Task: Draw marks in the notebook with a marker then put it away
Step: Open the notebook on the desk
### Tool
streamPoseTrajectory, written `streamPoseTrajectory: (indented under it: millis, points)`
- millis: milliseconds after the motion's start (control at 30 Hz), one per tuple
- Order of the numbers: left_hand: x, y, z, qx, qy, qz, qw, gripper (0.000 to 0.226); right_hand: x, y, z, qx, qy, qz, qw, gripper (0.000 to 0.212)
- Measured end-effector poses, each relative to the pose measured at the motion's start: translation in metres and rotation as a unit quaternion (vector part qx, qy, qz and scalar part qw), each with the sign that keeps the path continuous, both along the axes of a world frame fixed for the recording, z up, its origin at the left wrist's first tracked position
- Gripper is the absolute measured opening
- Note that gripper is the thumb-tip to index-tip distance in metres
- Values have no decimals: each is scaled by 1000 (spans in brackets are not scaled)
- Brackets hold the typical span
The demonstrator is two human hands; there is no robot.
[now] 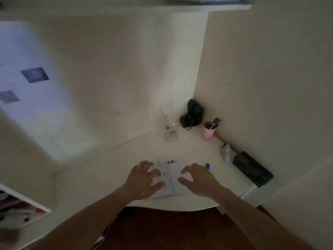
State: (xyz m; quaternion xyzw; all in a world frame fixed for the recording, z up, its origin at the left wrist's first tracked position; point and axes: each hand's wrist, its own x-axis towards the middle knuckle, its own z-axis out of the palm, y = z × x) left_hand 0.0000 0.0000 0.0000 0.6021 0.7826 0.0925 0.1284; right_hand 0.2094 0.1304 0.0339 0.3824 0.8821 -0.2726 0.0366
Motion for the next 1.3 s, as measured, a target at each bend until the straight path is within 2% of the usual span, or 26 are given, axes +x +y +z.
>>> streamPoseTrajectory:
  millis: [67, 133, 200, 400, 567, 867, 1000, 1067, 1200, 1300]
  points:
    - [-5, 11, -24, -28, 9, -2, 1000, 83, -4, 11, -19, 2, -44, 16, 999, 60]
    - [-6, 18, -49, -57, -19, 36, 998, 80, -4, 21, -48, -9, -63, 12, 998, 65]
    - [-3, 27, -83, -47, -31, 62, 997, 72, -5, 29, -89, -4, -59, 5, 998, 66]
    - [5, 49, -201, -4, 6, 89, 996, 75, -20, 51, -222, 42, -48, -1, 998, 73]
    - [7, 59, -259, 60, 53, 72, 994, 74, -23, 50, -300, 179, 8, -5, 984, 67]
    - [10, 58, -281, 107, 78, 87, 987, 71, -25, 47, -324, 227, 63, -37, 971, 71]
    - [11, 56, -284, 146, 59, 99, 983, 68, -25, 43, -320, 236, 62, -42, 969, 76]
    - [12, 55, -286, 169, 66, 105, 978, 70, -23, 39, -317, 265, 69, -42, 961, 71]
    - [17, 49, -291, 200, 147, 107, 963, 62, -14, 32, -316, 301, 88, -50, 948, 58]
    - [22, 45, -290, 201, 139, 81, 966, 63, -10, 28, -315, 300, 97, -51, 948, 50]
